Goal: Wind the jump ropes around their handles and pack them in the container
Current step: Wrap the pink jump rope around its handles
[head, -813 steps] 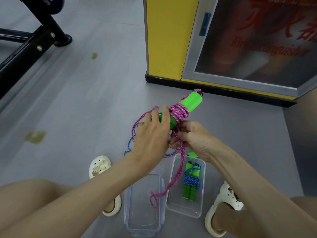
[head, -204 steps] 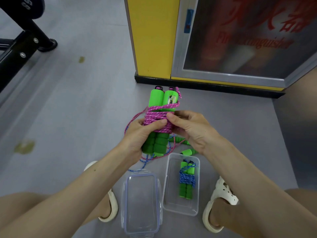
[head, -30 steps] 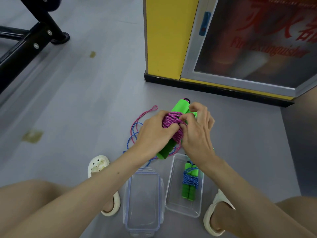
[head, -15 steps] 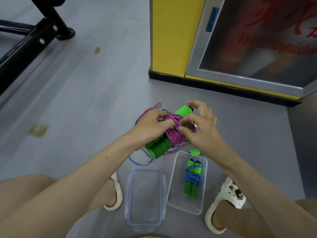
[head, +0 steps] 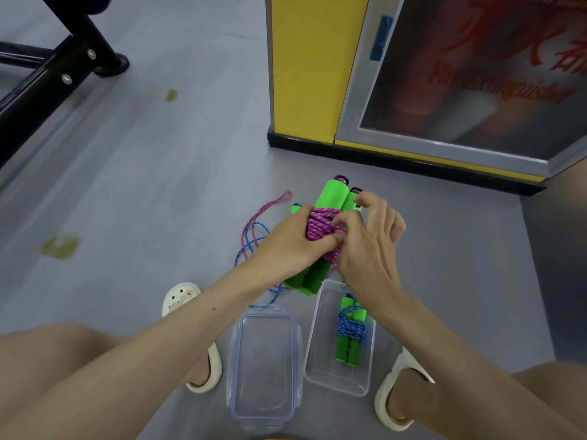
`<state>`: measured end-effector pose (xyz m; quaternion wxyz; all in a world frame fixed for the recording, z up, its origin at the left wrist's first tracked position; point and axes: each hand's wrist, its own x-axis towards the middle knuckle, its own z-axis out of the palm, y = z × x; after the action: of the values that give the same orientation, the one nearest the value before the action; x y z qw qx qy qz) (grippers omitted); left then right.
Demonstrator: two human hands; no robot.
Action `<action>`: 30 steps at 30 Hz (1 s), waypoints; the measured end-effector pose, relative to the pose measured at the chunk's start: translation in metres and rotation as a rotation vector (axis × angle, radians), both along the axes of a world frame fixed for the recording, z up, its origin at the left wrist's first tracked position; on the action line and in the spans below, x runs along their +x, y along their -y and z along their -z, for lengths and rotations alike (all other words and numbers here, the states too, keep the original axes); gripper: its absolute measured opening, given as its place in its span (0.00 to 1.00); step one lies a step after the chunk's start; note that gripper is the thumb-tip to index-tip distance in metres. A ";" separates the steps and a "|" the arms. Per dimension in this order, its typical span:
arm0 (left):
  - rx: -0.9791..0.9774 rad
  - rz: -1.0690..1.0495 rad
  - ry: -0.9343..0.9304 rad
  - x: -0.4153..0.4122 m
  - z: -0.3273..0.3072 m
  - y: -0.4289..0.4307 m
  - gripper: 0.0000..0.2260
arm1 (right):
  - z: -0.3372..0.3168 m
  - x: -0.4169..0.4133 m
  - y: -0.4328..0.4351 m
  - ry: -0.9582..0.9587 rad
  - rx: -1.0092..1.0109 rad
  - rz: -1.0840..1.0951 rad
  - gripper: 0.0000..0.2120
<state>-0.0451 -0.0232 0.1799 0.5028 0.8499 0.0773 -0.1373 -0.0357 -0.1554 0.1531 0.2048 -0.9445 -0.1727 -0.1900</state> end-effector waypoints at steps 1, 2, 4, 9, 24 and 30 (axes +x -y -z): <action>0.004 0.003 0.003 0.000 0.002 0.000 0.17 | 0.001 0.000 0.001 0.010 0.000 0.004 0.06; 0.013 -0.003 -0.001 -0.001 0.002 0.000 0.17 | 0.000 0.000 0.001 0.013 0.004 0.009 0.08; 0.041 -0.022 -0.016 -0.003 0.000 0.000 0.20 | -0.002 0.000 -0.001 0.010 -0.005 0.014 0.12; 0.074 -0.106 -0.037 -0.006 -0.006 -0.003 0.19 | -0.007 -0.003 -0.005 -0.020 0.035 -0.069 0.13; -0.263 -0.216 -0.100 0.000 -0.001 -0.012 0.13 | -0.015 0.008 0.006 -0.348 0.184 -0.284 0.12; -0.351 -0.205 -0.175 0.002 -0.003 -0.010 0.08 | -0.032 0.022 0.019 -0.423 0.085 -0.358 0.11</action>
<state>-0.0435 -0.0130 0.1833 0.6458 0.7219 0.1815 -0.1700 -0.0134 -0.1747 0.1847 0.3061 -0.9082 -0.2820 0.0437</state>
